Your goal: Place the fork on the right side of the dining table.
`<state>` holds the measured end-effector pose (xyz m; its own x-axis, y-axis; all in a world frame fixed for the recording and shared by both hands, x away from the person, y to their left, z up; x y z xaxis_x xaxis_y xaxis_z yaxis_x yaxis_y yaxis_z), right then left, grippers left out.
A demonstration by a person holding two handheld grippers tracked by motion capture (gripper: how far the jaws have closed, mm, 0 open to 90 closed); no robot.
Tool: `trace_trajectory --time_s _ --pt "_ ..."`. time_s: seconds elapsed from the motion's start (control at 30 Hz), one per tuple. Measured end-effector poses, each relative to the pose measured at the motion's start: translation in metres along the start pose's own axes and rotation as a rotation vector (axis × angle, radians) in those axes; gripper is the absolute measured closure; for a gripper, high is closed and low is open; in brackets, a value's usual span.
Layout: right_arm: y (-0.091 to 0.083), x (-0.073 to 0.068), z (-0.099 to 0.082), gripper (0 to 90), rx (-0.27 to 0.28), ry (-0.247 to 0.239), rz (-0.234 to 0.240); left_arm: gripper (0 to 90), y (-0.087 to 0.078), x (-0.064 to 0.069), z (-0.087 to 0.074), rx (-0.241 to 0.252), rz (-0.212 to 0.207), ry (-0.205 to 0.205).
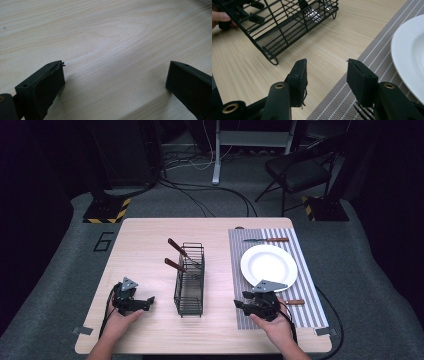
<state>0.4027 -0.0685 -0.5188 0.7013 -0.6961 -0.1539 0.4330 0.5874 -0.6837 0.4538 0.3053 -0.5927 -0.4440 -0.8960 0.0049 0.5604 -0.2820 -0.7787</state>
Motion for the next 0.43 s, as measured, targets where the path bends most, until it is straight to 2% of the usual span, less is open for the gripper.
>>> trace_trajectory --time_s 0.13,0.27,0.37,0.43 --pt "0.007 -0.004 -0.004 47.9 0.002 -0.016 0.013 1.7 0.000 0.000 0.000 0.000 0.000 0.000" --pt "0.020 -0.010 -0.012 46.4 -0.020 -0.044 0.028 1.7 0.000 0.000 0.000 0.000 0.000 0.000" --pt "0.025 -0.014 -0.016 44.2 -0.033 -0.035 0.030 1.7 0.000 0.000 0.000 0.000 0.000 0.000" --pt "0.029 -0.017 -0.019 42.5 -0.040 -0.061 0.015 1.7 0.000 0.000 0.000 0.000 0.000 0.000"
Point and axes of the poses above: each handheld gripper's, and its own axes: y roughly forward along the jaws, z roughly out of its top, x roughly to its right, the point moved 9 cm from there along y, roughly forward along the jaws, and after that the axes turned 7 degrees about -x, right-handed, at the moved point
